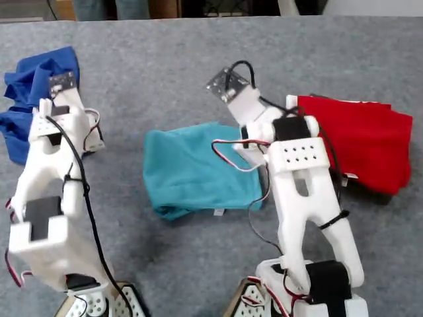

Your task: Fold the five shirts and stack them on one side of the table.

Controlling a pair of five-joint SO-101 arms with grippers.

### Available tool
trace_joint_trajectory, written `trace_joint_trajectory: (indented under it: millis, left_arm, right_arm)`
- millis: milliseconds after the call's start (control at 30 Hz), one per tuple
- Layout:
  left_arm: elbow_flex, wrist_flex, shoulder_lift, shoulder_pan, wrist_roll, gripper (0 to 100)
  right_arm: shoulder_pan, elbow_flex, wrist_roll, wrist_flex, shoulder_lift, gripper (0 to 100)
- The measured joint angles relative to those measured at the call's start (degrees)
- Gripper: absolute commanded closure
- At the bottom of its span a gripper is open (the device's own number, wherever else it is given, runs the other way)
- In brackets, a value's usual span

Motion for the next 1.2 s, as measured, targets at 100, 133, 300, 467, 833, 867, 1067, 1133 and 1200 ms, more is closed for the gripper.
trace_joint_trajectory:
  millis: [100, 133, 300, 467, 833, 867, 1067, 1133, 1200]
  left_arm:
    - [-0.53, 7.47, -7.47, 5.8, -0.7, 97]
    - [-0.53, 9.23, -10.02, 8.62, -0.88, 97]
    - [3.69, 9.67, -18.9, 24.88, -1.14, 97]
    - [14.42, -5.27, -15.91, 29.45, 2.99, 97]
    - [18.37, -19.87, -6.77, 13.54, 7.47, 97]
    - [18.37, -19.87, -6.59, 12.92, 7.47, 97]
    - [15.74, -15.21, -6.95, 12.31, 7.47, 97]
    - [10.99, -8.62, -8.88, 13.01, 7.47, 97]
    - [6.42, -3.87, -10.64, 15.38, 7.47, 97]
  right_arm:
    - [2.29, -1.14, 0.0, 4.22, -0.09, 98.4]
    - [3.34, -1.14, 0.0, 5.71, -0.09, 98.4]
    - [8.0, -1.14, 0.0, 11.08, -0.09, 98.4]
    - [8.53, 1.23, 0.0, 11.78, -0.09, 98.3]
    - [8.44, 8.97, 0.0, 11.78, -0.09, 98.3]
    - [8.44, 9.32, 0.0, 11.78, -0.09, 98.3]
    - [8.44, 9.32, 0.0, 12.75, -2.81, 98.3]
    - [8.88, 7.91, 0.0, 13.1, -5.1, 98.3]
    - [10.81, 5.98, 0.0, 13.45, -8.09, 98.3]
